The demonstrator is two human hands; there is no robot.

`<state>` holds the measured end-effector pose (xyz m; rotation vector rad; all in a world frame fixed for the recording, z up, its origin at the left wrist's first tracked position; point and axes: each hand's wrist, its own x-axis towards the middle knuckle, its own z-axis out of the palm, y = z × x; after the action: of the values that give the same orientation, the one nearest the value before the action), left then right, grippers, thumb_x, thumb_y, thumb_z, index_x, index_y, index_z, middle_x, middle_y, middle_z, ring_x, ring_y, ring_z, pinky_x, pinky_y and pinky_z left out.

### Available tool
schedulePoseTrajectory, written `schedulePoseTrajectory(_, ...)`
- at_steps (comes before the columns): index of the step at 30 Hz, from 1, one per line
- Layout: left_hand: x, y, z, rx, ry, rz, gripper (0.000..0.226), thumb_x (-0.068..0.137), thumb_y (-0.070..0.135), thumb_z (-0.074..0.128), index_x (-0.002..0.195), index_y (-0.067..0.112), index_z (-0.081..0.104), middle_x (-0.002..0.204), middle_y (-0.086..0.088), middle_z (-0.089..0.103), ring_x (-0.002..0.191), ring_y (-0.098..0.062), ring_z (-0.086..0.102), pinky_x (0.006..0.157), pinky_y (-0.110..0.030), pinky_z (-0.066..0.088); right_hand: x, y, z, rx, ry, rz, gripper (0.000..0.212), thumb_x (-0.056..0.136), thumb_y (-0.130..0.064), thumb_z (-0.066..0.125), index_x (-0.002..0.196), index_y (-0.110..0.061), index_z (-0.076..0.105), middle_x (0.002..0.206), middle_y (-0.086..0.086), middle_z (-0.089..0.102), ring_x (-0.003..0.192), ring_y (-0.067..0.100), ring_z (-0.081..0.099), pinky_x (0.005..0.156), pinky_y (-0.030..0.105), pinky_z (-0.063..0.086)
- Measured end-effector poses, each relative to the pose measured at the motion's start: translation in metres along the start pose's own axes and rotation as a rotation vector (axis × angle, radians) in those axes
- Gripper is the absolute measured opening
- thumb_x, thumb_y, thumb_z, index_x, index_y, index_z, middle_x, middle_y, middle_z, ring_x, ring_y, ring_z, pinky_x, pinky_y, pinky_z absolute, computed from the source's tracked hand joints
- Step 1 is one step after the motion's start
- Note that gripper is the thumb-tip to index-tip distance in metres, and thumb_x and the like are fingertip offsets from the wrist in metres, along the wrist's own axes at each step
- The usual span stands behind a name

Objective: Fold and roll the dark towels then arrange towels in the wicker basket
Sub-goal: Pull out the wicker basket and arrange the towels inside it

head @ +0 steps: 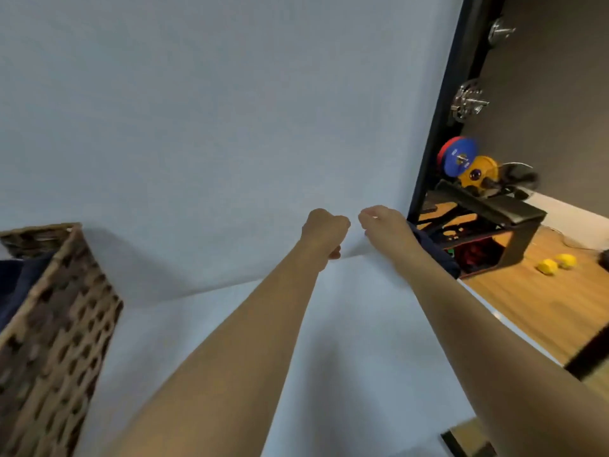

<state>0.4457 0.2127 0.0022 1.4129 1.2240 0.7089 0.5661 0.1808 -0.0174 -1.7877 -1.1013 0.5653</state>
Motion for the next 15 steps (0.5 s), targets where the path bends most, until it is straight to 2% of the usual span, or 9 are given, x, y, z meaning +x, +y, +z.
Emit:
schedulePoseTrajectory(3,0.023,-0.008,0.072,-0.054,-0.063,-0.087,0.01,0.092,0.017,0.056,0.09,0.007,0.055,0.09,-0.012,0.058,0.08,-0.029,0.058,0.084,-0.043,0.058,0.027,0.047,-0.042,-0.228,0.072,-0.031,0.026,0.1,-0.025,0.042,0.109,-0.011,0.061,0.104,0.004,0.058,0.097,0.022,0.053,0.078,0.029,0.037)
schedulePoseTrajectory(5,0.038,-0.018,0.113,-0.093,-0.085,-0.148,0.016,0.095,0.024,0.055,0.095,0.008,0.055,0.088,-0.009,0.055,0.084,-0.03,0.06,0.083,-0.043,0.058,0.044,0.072,-0.06,-0.351,0.118,-0.046,0.024,0.101,-0.024,0.04,0.107,-0.013,0.06,0.102,0.002,0.056,0.098,0.021,0.052,0.082,0.033,0.04)
schedulePoseTrajectory(7,0.052,-0.028,0.146,-0.131,-0.097,-0.201,0.033,0.094,0.035,0.054,0.111,0.006,0.056,0.096,-0.011,0.06,0.092,-0.031,0.064,0.085,-0.045,0.058,0.057,0.09,-0.071,-0.421,0.184,-0.032,0.026,0.102,-0.025,0.041,0.115,-0.013,0.061,0.111,0.004,0.06,0.106,0.025,0.055,0.091,0.04,0.044)
schedulePoseTrajectory(9,0.064,-0.032,0.167,-0.166,-0.092,-0.217,0.05,0.091,0.046,0.052,0.125,0.01,0.054,0.112,-0.011,0.063,0.101,-0.03,0.063,0.09,-0.046,0.055,0.072,0.105,-0.079,-0.425,0.229,-0.031,0.026,0.101,-0.025,0.04,0.115,-0.013,0.059,0.117,0.007,0.06,0.105,0.028,0.056,0.088,0.041,0.045)
schedulePoseTrajectory(12,0.08,-0.026,0.18,-0.17,-0.055,-0.231,0.077,0.08,0.068,0.044,0.134,0.014,0.05,0.125,-0.008,0.06,0.111,-0.029,0.058,0.1,-0.045,0.048,0.09,0.117,-0.091,-0.328,0.215,0.051,0.03,0.103,-0.03,0.036,0.119,-0.012,0.054,0.113,0.009,0.057,0.1,0.027,0.054,0.082,0.037,0.042)
schedulePoseTrajectory(13,0.085,-0.024,0.182,-0.171,-0.038,-0.246,0.087,0.073,0.077,0.039,0.135,0.016,0.05,0.126,-0.008,0.06,0.112,-0.03,0.058,0.1,-0.046,0.047,0.096,0.119,-0.096,-0.313,0.175,0.078,0.03,0.102,-0.03,0.036,0.116,-0.013,0.056,0.109,0.009,0.06,0.1,0.029,0.056,0.083,0.038,0.044)
schedulePoseTrajectory(15,0.096,-0.024,0.182,-0.175,-0.004,-0.269,0.1,0.063,0.086,0.031,0.135,0.018,0.05,0.126,-0.008,0.06,0.111,-0.031,0.058,0.099,-0.047,0.047,0.106,0.117,-0.105,-0.346,0.056,0.078,0.025,0.099,-0.025,0.04,0.095,-0.014,0.062,0.092,0.009,0.063,0.089,0.031,0.059,0.073,0.037,0.048)
